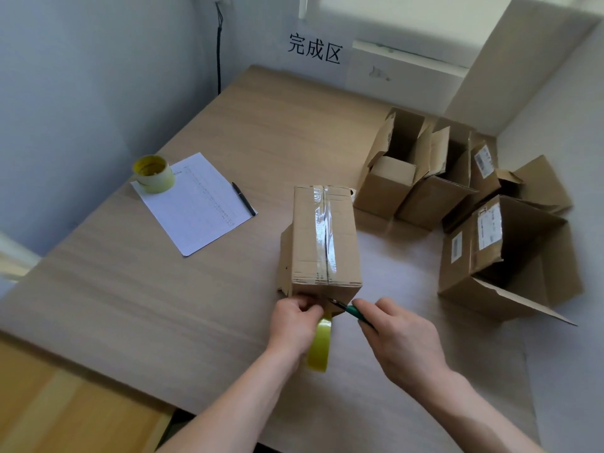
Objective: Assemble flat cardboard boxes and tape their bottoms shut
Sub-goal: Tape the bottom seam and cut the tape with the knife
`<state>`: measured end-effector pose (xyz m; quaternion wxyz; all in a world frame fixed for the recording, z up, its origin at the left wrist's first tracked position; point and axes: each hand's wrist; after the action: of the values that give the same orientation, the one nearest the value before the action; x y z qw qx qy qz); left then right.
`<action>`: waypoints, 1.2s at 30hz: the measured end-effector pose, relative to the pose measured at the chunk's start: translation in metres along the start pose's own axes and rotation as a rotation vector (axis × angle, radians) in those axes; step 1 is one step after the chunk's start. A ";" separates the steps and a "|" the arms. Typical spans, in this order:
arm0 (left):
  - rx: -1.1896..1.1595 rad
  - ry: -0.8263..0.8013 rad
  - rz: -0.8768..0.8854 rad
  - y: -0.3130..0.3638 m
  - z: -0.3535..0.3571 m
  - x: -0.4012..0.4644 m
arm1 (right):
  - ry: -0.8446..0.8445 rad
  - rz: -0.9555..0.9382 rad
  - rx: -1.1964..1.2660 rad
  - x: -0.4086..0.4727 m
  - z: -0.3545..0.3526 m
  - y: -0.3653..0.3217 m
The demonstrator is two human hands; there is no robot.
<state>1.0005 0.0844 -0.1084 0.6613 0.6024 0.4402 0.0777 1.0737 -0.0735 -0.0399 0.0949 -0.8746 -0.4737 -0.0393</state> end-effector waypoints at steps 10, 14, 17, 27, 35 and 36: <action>-0.018 0.063 -0.037 0.007 0.001 0.001 | -0.054 -0.053 -0.110 0.009 -0.001 0.001; -0.015 0.053 -0.083 0.009 -0.003 0.000 | -0.134 -0.057 -0.155 0.013 -0.015 -0.005; -0.036 0.049 -0.118 0.011 -0.003 0.001 | -0.244 -0.030 -0.238 0.018 -0.023 -0.011; -0.010 0.076 -0.134 0.015 -0.004 0.002 | -0.336 0.049 -0.242 0.027 -0.028 -0.023; 0.067 0.059 -0.149 0.010 -0.008 0.000 | -0.388 0.071 -0.257 0.029 -0.019 -0.023; 0.080 0.060 -0.156 0.007 -0.010 -0.001 | -0.370 0.079 -0.248 0.027 -0.015 -0.019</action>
<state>0.9959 0.0928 -0.1010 0.6273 0.5895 0.5082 0.0264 1.0728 -0.0443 -0.0190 -0.1005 -0.8898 -0.4401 0.0674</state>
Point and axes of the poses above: each hand's wrist, its own x-axis towards the middle knuckle, its own z-axis out of the palm, y = z × x, and after that the axes turned 3 degrees about -z, right-handed
